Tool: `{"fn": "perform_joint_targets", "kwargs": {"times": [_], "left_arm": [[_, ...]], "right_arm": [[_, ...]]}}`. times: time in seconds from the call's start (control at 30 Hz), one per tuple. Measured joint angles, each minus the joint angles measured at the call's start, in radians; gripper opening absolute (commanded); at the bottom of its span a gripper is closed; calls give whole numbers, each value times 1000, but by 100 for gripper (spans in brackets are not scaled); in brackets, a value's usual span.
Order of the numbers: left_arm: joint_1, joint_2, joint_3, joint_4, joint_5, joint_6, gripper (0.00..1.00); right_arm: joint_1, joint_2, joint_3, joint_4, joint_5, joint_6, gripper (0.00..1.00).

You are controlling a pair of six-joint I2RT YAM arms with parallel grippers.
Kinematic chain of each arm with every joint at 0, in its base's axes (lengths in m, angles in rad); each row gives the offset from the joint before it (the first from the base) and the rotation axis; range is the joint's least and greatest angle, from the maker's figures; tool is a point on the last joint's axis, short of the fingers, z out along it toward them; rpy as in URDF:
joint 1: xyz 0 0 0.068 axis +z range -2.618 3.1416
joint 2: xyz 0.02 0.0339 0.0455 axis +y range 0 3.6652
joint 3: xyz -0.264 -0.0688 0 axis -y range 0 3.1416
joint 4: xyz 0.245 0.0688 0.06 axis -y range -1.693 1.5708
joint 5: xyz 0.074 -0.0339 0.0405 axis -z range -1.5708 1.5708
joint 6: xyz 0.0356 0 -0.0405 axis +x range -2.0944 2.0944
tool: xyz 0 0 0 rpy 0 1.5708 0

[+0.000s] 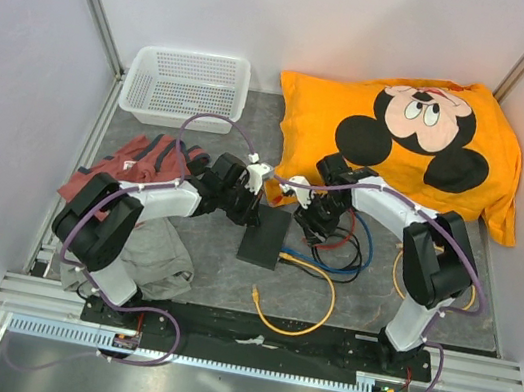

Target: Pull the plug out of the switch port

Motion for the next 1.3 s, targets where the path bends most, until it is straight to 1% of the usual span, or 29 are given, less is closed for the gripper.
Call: {"fn": "perform_joint_targets", "kwargs": {"times": [0.27, 0.33, 0.37, 0.4, 0.47, 0.5, 0.6, 0.73, 0.8, 0.9, 0.97, 1.0, 1.03, 1.07, 1.13, 1.2, 1.27, 1.3], "left_arm": [[0, -2, 0, -3, -10, 0, 2], [0, -2, 0, -3, -10, 0, 2], [0, -2, 0, -3, -10, 0, 1], [0, -2, 0, -3, -10, 0, 2], [0, -2, 0, -3, -9, 0, 2], [0, -2, 0, -4, -10, 0, 1], [0, -3, 0, -3, -10, 0, 1], [0, -4, -2, -3, -11, 0, 2], [0, -4, -2, -3, -11, 0, 2], [0, -4, -2, -3, -11, 2, 2], [0, -4, -2, -3, -11, 4, 1], [0, -4, -2, -3, -12, 6, 2], [0, -6, -2, -3, -14, 9, 1], [0, -8, -2, -5, -16, 13, 2], [0, -13, -5, -10, -22, 20, 2], [0, -17, -5, -15, -29, 26, 1], [0, -19, -5, -19, -35, 29, 1], [0, -19, -5, -20, -36, 31, 2]], "right_arm": [[11, 32, -16, 28, -3, 1, 53], [18, 32, -29, 41, -3, 8, 49], [22, 32, -37, 50, 0, 12, 45], [25, 32, -39, 56, 4, 15, 35], [29, 35, -39, 71, 5, 28, 26], [31, 38, -39, 74, 6, 28, 20], [36, 42, -19, 64, 1, 43, 14], [39, 26, 68, -5, -68, 71, 9], [36, -8, 137, -50, -141, 99, 7], [21, -54, 286, -112, -288, 162, 8], [-7, -61, 356, -118, -417, 230, 9], [-26, -61, 368, -104, -485, 290, 9], [-58, -63, 349, -48, -574, 398, 8], [-80, -63, 324, 0, -622, 471, 7], [-138, -55, 216, 192, -739, 747, 5], [-179, -28, 153, 334, -798, 952, 1], [-206, 5, 137, 441, -828, 1148, 0], [-216, 14, 144, 474, -834, 1212, 0]]}}
